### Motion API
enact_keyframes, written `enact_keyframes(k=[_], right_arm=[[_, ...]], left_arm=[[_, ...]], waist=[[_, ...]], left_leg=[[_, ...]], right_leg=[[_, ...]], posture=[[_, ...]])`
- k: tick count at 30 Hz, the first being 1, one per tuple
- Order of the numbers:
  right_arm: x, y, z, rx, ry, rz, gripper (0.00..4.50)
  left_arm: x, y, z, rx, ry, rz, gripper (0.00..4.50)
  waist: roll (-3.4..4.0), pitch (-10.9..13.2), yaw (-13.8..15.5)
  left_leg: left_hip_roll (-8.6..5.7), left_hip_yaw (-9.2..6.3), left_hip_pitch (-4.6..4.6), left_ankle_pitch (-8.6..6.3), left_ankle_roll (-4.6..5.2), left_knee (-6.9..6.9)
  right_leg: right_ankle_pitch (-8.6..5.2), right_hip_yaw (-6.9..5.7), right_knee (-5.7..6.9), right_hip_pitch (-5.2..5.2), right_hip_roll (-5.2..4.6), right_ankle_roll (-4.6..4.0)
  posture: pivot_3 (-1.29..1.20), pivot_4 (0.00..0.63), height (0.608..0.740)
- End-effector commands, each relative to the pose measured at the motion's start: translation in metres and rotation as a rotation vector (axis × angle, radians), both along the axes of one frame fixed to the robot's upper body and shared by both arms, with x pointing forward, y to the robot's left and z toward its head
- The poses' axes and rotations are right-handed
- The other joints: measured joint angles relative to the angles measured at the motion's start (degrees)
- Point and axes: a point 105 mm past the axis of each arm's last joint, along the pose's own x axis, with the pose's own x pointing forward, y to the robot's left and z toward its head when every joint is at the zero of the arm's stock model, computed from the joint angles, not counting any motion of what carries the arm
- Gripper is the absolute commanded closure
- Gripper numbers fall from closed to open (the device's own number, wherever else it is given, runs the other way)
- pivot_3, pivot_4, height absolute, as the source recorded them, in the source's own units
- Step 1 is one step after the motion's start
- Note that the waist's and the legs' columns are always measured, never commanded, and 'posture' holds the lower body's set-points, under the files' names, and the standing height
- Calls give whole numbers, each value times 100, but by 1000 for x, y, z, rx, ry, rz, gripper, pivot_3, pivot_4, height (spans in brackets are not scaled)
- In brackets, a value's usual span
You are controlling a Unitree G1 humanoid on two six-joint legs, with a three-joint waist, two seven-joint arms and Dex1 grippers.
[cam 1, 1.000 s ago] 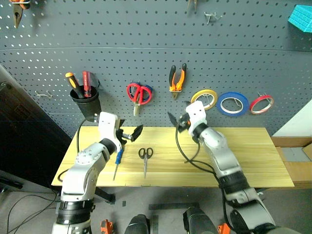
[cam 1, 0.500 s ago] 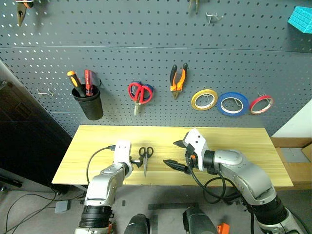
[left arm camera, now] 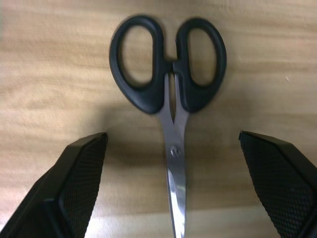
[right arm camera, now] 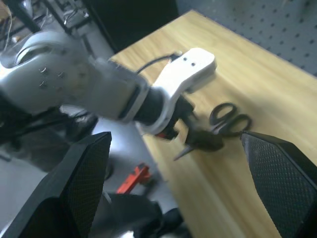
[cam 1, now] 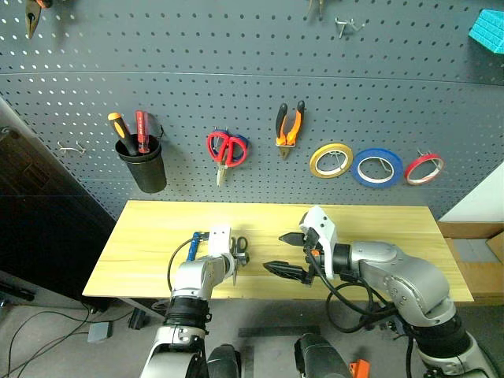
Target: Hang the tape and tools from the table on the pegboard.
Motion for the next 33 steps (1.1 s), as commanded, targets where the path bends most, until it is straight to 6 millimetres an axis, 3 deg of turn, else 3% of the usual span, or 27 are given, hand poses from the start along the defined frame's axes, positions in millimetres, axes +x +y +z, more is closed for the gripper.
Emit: enact_keyframes(k=[1,5,17,23,25,33], right_arm=[[0,-3,1,-41,-41,12,41],[1,-6,1,-47,-40,7,0],[4,-13,2,-52,-34,-24,0],[9,-13,4,-50,-61,-50,0],[10,-13,6,-55,-83,-52,0],[14,-18,14,-110,-227,-45,0]], left_arm=[[-9,1,-17,-4,79,23,0],[-9,0,-20,-25,94,25,514],[-15,-1,-20,-90,91,17,4092],[-19,8,-16,-127,67,54,4150],[-18,11,-12,-123,45,57,4482],[-9,39,54,-58,-328,41,4482]], waist=[[0,0,-12],[3,0,-97],[3,0,-133],[2,0,-146],[2,1,-147],[-10,36,-223]], left_leg=[[-1,0,2,0,0,0],[0,1,4,0,0,-1],[-2,2,1,0,-1,-1],[-1,2,-1,-1,-1,-3],[-1,1,-1,-1,-1,-4],[3,2,-10,-2,-3,-14]], right_leg=[[0,0,0,1,-1,0],[0,0,2,2,0,1],[2,2,-5,1,-1,5],[1,2,-7,-1,-1,5],[1,1,-7,-1,-1,5],[1,1,-10,-12,0,4]], posture=[[-204,192,740],[-209,192,740],[-213,183,740],[-213,183,740],[-213,183,740],[-203,179,740]])
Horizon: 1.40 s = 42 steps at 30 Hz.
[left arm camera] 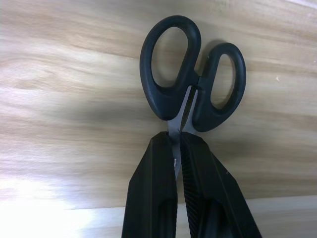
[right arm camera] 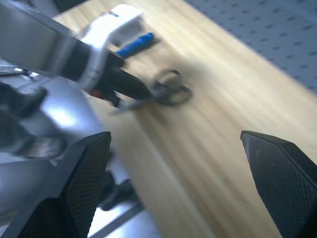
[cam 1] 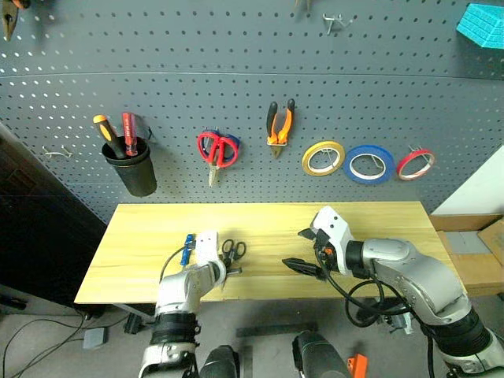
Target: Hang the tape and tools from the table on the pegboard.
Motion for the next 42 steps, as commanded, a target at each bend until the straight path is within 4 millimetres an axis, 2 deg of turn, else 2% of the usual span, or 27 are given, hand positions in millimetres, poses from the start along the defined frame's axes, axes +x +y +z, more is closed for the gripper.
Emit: enact_keyframes(k=[1,6,9,12,15,18,21,28,35,42], right_arm=[[-2,4,15,3,-106,35,0],[0,1,28,-20,-240,45,0],[9,1,47,-8,-398,17,0],[16,2,66,-14,-557,14,0],[20,5,82,-14,-680,16,0],[23,8,92,-27,-768,21,0],[25,7,95,-42,-800,27,0],[27,5,92,-44,-786,22,0],[29,7,93,-29,-773,12,0],[30,12,95,-9,-767,7,0]], left_arm=[[8,11,51,82,-272,-13,4482],[-5,21,95,223,-559,-70,4482],[-22,26,119,293,-703,-70,4482],[-35,24,130,302,-762,-71,4482],[-39,23,137,301,-805,-65,4482],[-37,22,143,290,-829,-51,4482],[-33,20,153,285,-869,-44,4482],[-17,18,177,275,-949,-30,4482],[-4,15,185,263,-967,-37,4482],[14,2,199,260,-1010,-97,4482]], waist=[[-1,7,-6],[-1,29,5],[-9,47,9],[-14,67,19],[-17,70,70],[-17,70,102],[-18,70,117],[-18,71,127],[-18,70,112],[-18,70,110]], left_leg=[[0,-1,-1,0,0,0],[1,7,0,-4,-6,-3],[1,8,0,-4,-6,-3],[8,15,0,-6,-9,-3],[8,16,1,-6,-9,-3],[8,15,1,-5,-8,-2],[8,15,-1,-6,-8,-2],[8,14,0,-5,-8,-2],[7,13,1,-5,-8,-1],[6,12,1,-5,-8,5]], right_leg=[[0,0,-1,0,0,0],[-1,5,-7,1,-3,-1],[-3,5,-8,0,-3,-3],[-5,5,-8,-3,-3,-7],[-5,5,-7,-3,-3,-8],[-17,4,-6,-2,-2,-28],[-5,4,-7,-2,-2,-7],[-4,3,-5,-2,-1,-6],[-3,4,-2,-1,0,-5],[-2,4,0,2,0,-3]], posture=[[-202,180,740],[-188,182,740],[-182,180,740],[-176,177,740],[-174,175,740],[-175,170,740],[-175,170,740],[-175,170,740],[-185,165,740],[-187,165,740]])
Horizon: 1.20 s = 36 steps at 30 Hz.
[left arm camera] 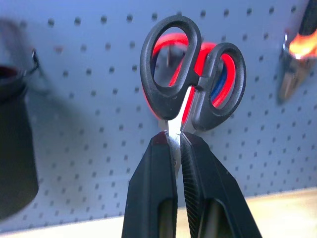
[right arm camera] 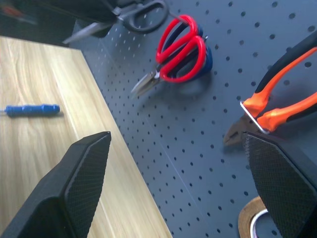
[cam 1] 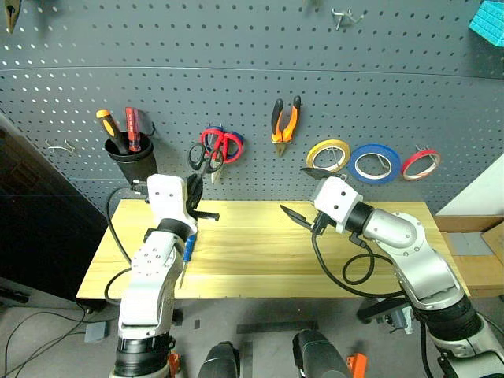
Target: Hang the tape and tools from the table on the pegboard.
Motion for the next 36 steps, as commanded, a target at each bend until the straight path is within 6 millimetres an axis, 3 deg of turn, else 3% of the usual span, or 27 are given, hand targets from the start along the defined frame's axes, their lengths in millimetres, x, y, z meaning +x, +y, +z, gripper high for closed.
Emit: enact_keyframes(k=[1,20,27,31,36], right_arm=[[0,1,15,19,-51,0,0],[0,12,23,67,-48,19,0],[-1,14,18,64,-31,23,0],[-4,12,2,39,45,1,0],[-17,18,-28,22,240,8,0]], left_arm=[[3,-7,13,26,-56,-34,4482],[35,-9,9,-5,-8,-33,4482],[30,0,-10,-5,73,-7,2357],[5,28,-50,4,228,60,1119],[-22,69,-97,-9,462,180,1119]], waist=[[0,0,-2],[0,0,-15],[1,0,-21],[1,0,-78],[2,16,-100]], left_leg=[[0,0,0,0,0,0],[0,-3,0,0,0,0],[0,-3,1,0,0,0],[2,-2,3,0,0,-1],[4,-11,2,-1,0,-4]], right_leg=[[0,0,-1,0,0,0],[1,-1,3,0,0,0],[1,-1,5,0,0,0],[1,0,6,0,0,0],[0,-6,11,-2,1,-2]], posture=[[-191,166,740],[-196,170,740],[-195,165,740],[-188,173,740],[-167,188,740]])
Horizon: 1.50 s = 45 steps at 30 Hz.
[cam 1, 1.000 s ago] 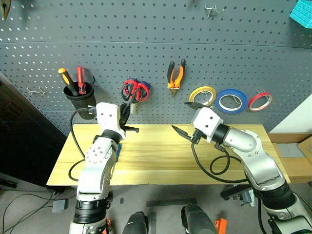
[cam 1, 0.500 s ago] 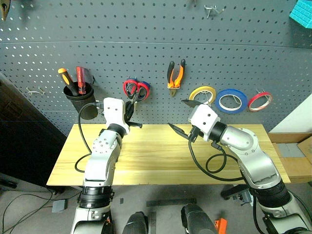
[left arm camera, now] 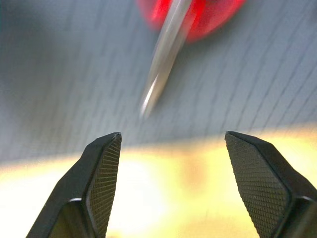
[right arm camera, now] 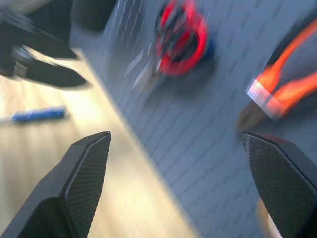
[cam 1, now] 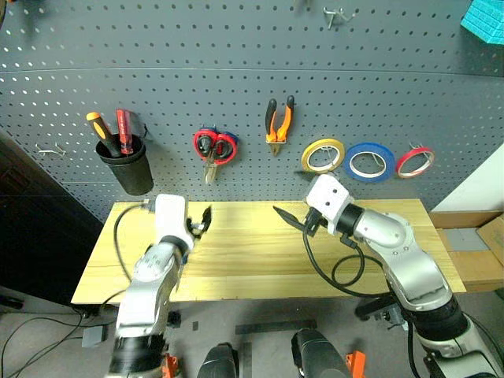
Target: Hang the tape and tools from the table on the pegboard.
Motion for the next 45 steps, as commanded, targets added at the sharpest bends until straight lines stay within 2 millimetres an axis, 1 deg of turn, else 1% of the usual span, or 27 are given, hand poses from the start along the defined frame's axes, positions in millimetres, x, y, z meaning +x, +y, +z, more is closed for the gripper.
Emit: enact_keyframes(k=[1,3,7,10,13,16,19,24,27,29,33,34,35,38,41,43,45], right_arm=[[-17,15,-1,17,80,58,0],[-21,24,-4,26,130,74,0],[-23,38,-3,11,139,98,0],[-23,49,0,11,148,121,0],[-24,54,3,9,155,143,0],[-24,57,4,3,162,157,0],[-24,59,7,6,170,168,0],[-27,60,8,6,198,188,0],[-39,59,-3,-44,265,257,0],[-41,57,-6,-62,271,268,0],[-34,56,-6,-67,257,249,0],[-33,56,-6,-66,255,247,0],[-32,56,-5,-66,250,250,0],[-32,57,-2,-77,244,284,0],[-32,56,3,-75,241,312,0],[-30,56,9,-60,233,318,0],[-27,57,17,-41,217,324,0]], left_arm=[[-7,22,-1,2,62,47,1119],[-8,33,-14,-12,149,67,1119],[1,45,-24,-31,222,79,1119],[9,45,-33,-32,285,61,1119],[17,42,-43,-16,349,47,1119],[23,41,-53,-13,405,41,1119],[27,39,-63,30,472,12,1119],[36,43,-67,29,496,8,1119],[41,45,-66,52,493,0,1717],[42,46,-65,54,491,-5,2337],[38,45,-62,50,462,-23,3650],[38,45,-62,49,457,-26,3892],[38,45,-60,48,443,-32,3910],[41,49,-43,46,364,-26,3910],[45,52,-17,79,220,-9,3910],[40,55,2,116,114,10,3910],[30,59,18,185,26,43,3910]], waist=[[-1,10,15],[0,16,32],[2,43,62],[4,89,88],[2,203,103],[-1,270,112],[-3,336,107],[2,348,98],[2,348,94],[2,347,92],[2,346,71],[2,346,71],[1,341,74],[-2,339,81],[-11,334,98],[-24,322,104],[-28,314,98]], left_leg=[[0,-1,0,0,0,1],[0,-2,3,2,1,11],[0,-2,7,3,2,17],[4,-3,5,4,2,17],[6,-2,0,4,2,13],[6,-2,-5,2,0,8],[8,-1,-12,0,-2,3],[11,0,-14,0,-2,-2],[11,3,-14,0,-2,-1],[11,4,-14,0,-2,-1],[15,6,-10,0,-3,-1],[18,9,-9,0,-3,-1],[18,9,-9,0,-3,-1],[18,9,-10,1,-5,-1],[18,7,-13,2,-7,0],[18,5,-15,2,-11,-1],[18,7,-16,1,-24,-1]], right_leg=[[0,-1,0,0,1,0],[1,-1,7,3,2,-1],[3,-2,7,6,2,-7],[6,-4,6,5,4,-5],[5,-5,4,0,5,-4],[5,-5,1,-3,4,-5],[6,-5,4,-16,4,-5],[5,-8,5,-22,5,-5],[5,-6,3,-22,4,-5],[5,-6,2,-21,4,-4],[5,-6,5,-21,5,-4],[5,-6,5,-22,6,-4],[5,-7,5,-22,6,-4],[6,-7,4,-22,6,-5],[8,-8,2,-23,5,-7],[23,-9,2,-24,4,-31],[25,-8,0,-25,1,-33]], posture=[[-163,191,740],[-159,202,740],[-153,221,740],[-151,253,740],[-153,282,740],[-158,290,740],[-171,296,740],[-178,292,740],[-180,278,740],[-176,267,740],[-169,239,740],[-168,235,740],[-167,217,740],[-164,200,740],[-158,174,740],[-160,159,740],[-158,147,740]])
